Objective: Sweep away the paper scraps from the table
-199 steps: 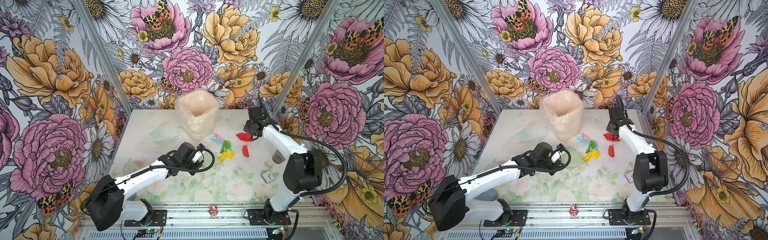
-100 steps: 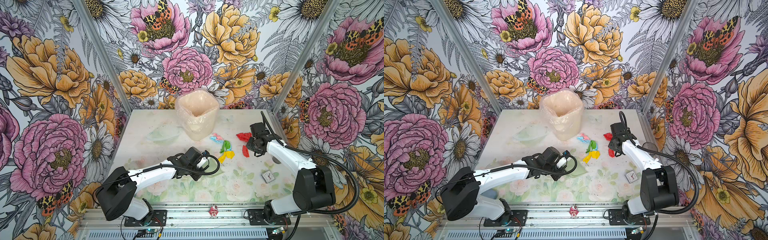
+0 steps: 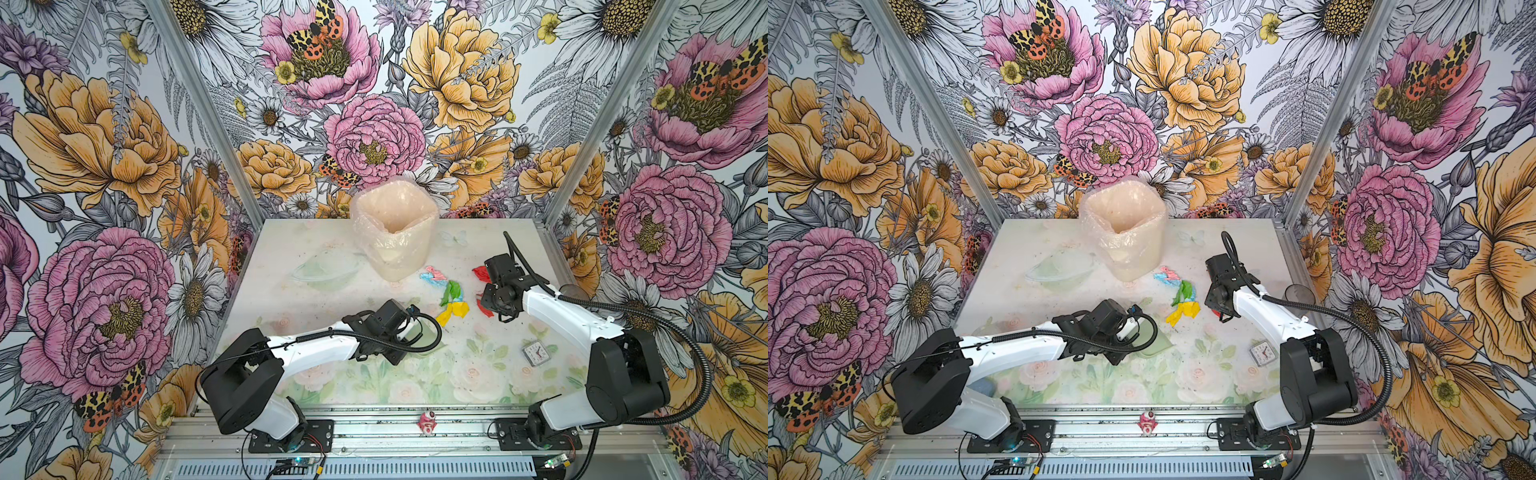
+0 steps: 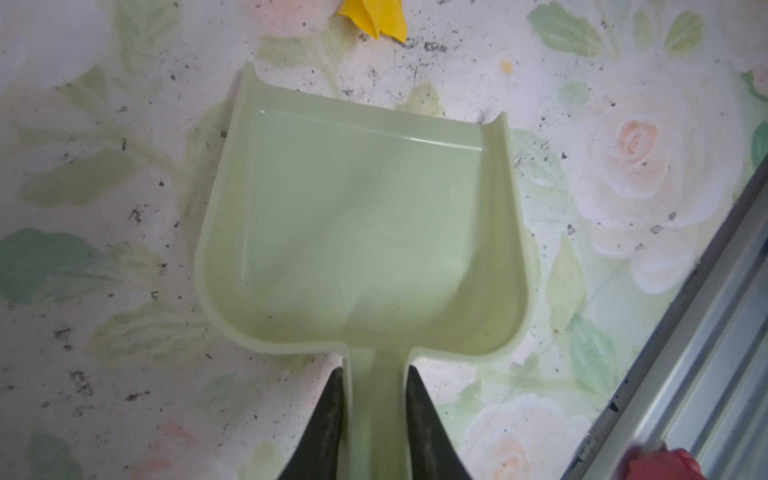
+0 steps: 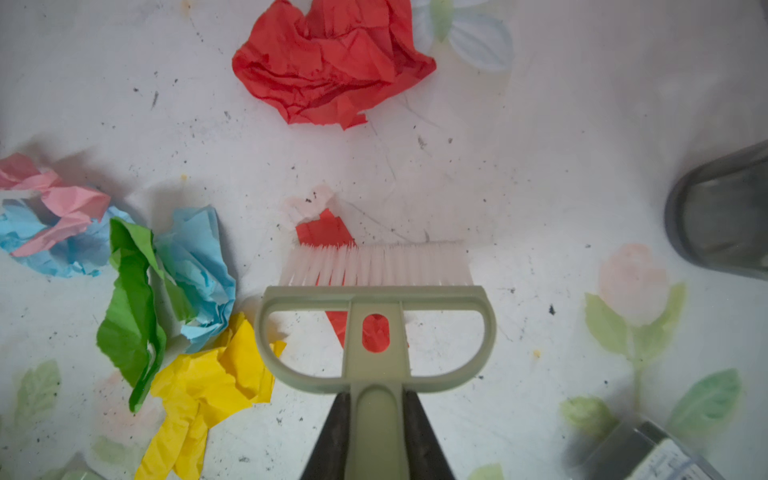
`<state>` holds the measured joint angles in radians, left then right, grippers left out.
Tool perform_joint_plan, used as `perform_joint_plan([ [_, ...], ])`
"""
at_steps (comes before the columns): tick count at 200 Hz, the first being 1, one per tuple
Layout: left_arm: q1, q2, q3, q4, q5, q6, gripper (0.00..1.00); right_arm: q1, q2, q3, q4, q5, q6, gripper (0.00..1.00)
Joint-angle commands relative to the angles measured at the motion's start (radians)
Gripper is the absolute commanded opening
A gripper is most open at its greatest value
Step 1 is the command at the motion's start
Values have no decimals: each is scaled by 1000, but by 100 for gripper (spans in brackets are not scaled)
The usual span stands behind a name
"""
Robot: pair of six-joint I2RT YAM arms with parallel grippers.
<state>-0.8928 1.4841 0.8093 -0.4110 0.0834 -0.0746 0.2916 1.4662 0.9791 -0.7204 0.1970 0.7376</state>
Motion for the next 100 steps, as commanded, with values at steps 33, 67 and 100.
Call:
perform_joint_plan([
  [33,-7,8,-19,55,-43,-36,0,118,-58,-37,7,-58,82,0],
  [67,-10,28,-20,63,-22,-32,0,198,-73,-46,8,-76,111,0],
  [100,-18,49,-19,70,-9,-30,0,258,-56,-36,9,-73,120,0],
])
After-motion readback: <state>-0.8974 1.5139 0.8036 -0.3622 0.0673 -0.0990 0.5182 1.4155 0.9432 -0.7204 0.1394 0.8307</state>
